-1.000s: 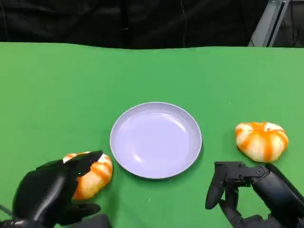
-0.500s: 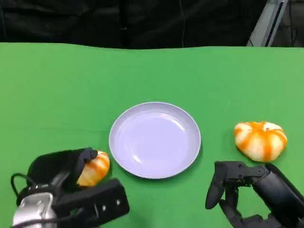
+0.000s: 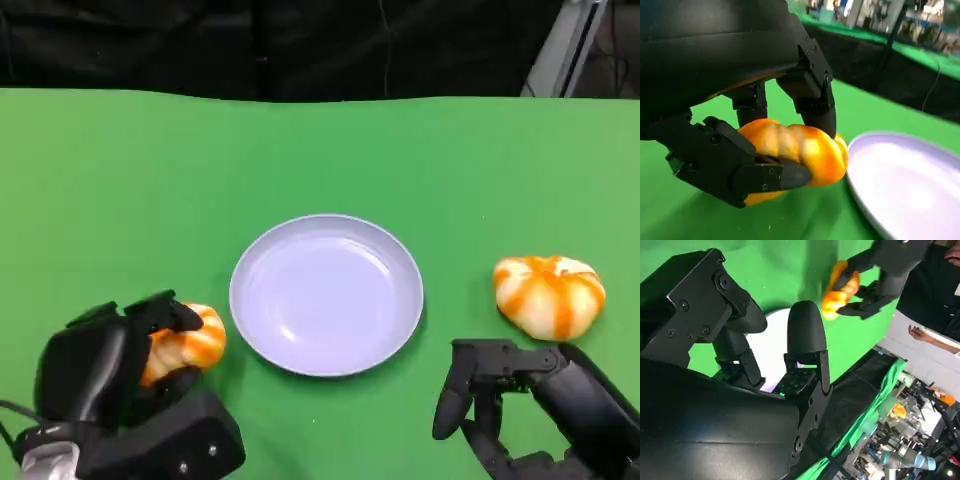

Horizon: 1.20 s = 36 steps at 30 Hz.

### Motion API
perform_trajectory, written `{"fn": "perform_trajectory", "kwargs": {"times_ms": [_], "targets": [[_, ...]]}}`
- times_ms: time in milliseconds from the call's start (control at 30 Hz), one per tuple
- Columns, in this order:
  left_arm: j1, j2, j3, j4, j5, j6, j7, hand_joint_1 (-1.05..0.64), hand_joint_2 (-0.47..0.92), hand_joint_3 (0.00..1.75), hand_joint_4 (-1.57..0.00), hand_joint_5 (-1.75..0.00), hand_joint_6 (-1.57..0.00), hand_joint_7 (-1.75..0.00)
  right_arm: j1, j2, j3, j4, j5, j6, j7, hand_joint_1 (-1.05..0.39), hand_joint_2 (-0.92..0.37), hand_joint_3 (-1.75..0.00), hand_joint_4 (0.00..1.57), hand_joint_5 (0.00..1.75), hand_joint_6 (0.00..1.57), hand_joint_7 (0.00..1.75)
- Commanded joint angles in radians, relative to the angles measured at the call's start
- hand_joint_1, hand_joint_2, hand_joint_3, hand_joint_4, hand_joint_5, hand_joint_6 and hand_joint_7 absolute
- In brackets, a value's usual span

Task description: Grasp the bread from the table and place it into the plate.

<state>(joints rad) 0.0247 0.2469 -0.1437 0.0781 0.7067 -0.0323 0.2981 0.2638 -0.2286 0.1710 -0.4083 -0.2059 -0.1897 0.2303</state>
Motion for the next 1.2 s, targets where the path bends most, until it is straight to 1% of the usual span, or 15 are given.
{"fn": "perform_trajectory", "kwargs": {"times_ms": [33,133,200,267,400,533,600,733,867,967,1067,1133,1167,1200], "targets": [[0.038,0.016,0.019,-0.076,0.007,-0.013,0.046,-0.15,0.48,1.09,-0.82,-1.75,-0.79,-1.34,0.001,-0.008,-0.008,-0.005,0.004,0.002,-0.002,0.11,-0.3,-1.37,0.86,1.66,0.81,1.31],[0.047,0.015,0.021,-0.111,0.0,-0.05,0.073,-0.15,0.48,1.02,-0.8,-1.75,-0.83,-1.21,0.001,-0.007,-0.007,-0.003,0.004,0.001,-0.003,0.11,-0.3,-1.38,0.85,1.65,0.81,1.31],[0.043,0.015,0.017,-0.117,-0.001,-0.085,0.097,-0.15,0.47,1.02,-0.8,-1.75,-0.84,-1.19,0.001,-0.007,-0.007,-0.004,0.004,0.003,-0.002,0.11,-0.3,-1.39,0.86,1.65,0.81,1.31],[0.037,0.012,0.013,-0.125,-0.002,-0.112,0.108,-0.15,0.42,1.13,-0.82,-1.75,-0.85,-1.25,0.001,-0.007,-0.006,-0.005,0.006,0.005,0.0,0.11,-0.3,-1.39,0.85,1.65,0.81,1.31],[0.017,0.003,-0.001,-0.141,-0.005,-0.132,0.09,-0.19,0.36,1.22,-0.82,-1.75,-0.81,-1.34,-0.002,-0.007,-0.006,0.004,0.003,-0.009,-0.004,0.1,-0.3,-1.38,0.86,1.65,0.81,1.31],[-0.05,-0.01,-0.033,-0.101,-0.017,-0.168,0.076,-0.19,0.31,1.37,-0.84,-1.75,-0.83,-1.34,-0.001,-0.002,-0.003,0.001,0.008,0.004,-0.003,0.11,-0.3,-1.39,0.86,1.65,0.81,1.31],[-0.084,-0.014,-0.048,-0.078,-0.011,-0.173,0.072,-0.18,0.3,1.39,-0.85,-1.75,-0.82,-1.33,-0.001,-0.001,-0.001,0.004,0.008,0.002,-0.003,0.12,-0.3,-1.39,0.86,1.65,0.81,1.31],[-0.162,-0.02,-0.086,-0.019,0.009,-0.18,0.067,-0.2,0.31,1.37,-0.85,-1.75,-0.84,-1.32,0.003,-0.002,0.002,-0.003,-0.005,0.0,-0.007,0.11,-0.29,-1.4,0.86,1.65,0.81,1.3],[-0.247,-0.042,-0.125,0.051,0.008,-0.175,0.053,-0.18,0.34,1.33,-0.86,-1.75,-0.83,-1.33,0.008,-0.003,0.002,-0.009,-0.003,0.001,-0.007,0.1,-0.29,-1.4,0.85,1.64,0.81,1.3],[-0.303,-0.078,-0.147,0.102,0.007,-0.138,0.037,-0.19,0.36,1.26,-0.87,-1.75,-0.83,-1.36,0.013,-0.003,0.003,-0.017,-0.017,0.002,-0.013,0.09,-0.29,-1.39,0.86,1.65,0.81,1.3],[-0.352,-0.099,-0.172,0.157,0.013,-0.123,0.028,-0.17,0.33,1.29,-0.88,-1.75,-0.83,-1.35,0.018,-0.003,0.002,-0.022,0.0,0.009,-0.004,0.09,-0.29,-1.4,0.85,1.66,0.81,1.29],[-0.38,-0.112,-0.186,0.163,0.007,-0.062,-0.041,-0.18,0.36,1.3,-0.86,-1.75,-0.79,-1.36,0.02,-0.004,0.001,-0.028,0.004,0.013,-0.001,0.09,-0.29,-1.4,0.85,1.66,0.81,1.29],[-0.391,-0.118,-0.191,0.157,0.006,-0.024,-0.082,-0.2,0.44,1.18,-0.78,-1.75,-0.74,-1.28,0.021,-0.005,0.0,-0.029,0.004,0.012,0.0,0.09,-0.29,-1.4,0.84,1.65,0.81,1.29],[-0.407,-0.118,-0.201,0.157,0.004,0.004,-0.129,-0.21,0.51,1.07,-0.73,-1.75,-0.73,-1.19,0.02,-0.006,0.0,-0.031,-0.001,0.012,-0.001,0.09,-0.29,-1.4,0.84,1.65,0.81,1.29]]}}
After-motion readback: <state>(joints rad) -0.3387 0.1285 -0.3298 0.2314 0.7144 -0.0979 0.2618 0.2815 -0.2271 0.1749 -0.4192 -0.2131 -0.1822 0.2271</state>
